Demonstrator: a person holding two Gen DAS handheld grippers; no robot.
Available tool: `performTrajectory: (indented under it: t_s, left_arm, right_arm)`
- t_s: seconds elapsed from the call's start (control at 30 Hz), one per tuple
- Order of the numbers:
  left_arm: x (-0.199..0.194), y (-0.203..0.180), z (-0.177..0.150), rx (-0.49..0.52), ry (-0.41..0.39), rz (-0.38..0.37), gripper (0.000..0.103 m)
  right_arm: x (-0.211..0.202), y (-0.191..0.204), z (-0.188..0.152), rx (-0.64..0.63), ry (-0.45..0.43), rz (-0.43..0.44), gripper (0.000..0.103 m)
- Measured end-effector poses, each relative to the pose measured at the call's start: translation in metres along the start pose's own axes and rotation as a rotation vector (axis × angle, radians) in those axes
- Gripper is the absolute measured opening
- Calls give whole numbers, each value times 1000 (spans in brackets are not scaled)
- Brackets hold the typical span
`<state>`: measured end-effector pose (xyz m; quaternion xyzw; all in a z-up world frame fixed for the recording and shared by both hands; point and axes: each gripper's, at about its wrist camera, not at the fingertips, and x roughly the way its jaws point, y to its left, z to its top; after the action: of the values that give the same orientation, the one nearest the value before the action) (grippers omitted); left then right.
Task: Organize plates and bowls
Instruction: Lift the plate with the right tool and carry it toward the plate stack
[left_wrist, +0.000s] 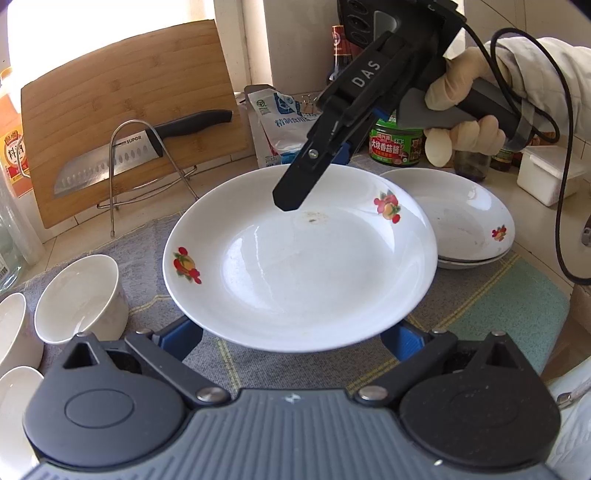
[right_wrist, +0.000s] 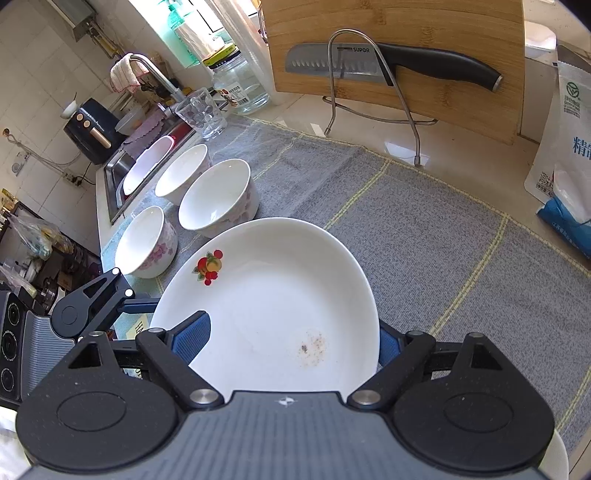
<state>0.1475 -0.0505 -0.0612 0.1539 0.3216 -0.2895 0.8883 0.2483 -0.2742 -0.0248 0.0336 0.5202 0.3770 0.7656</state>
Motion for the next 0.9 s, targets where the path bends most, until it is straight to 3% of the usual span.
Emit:
performTrajectory:
  t_s: [0.4,0.9]
  left_arm:
    - [-2,-25,8,60,-12,-60,101]
    - [25,-69,27,159,-14,-193,101]
  right_arm:
    - [-32,-4,-38,52,-51,-37,93]
    - [-75,-41,-97,188,-104,-127,93]
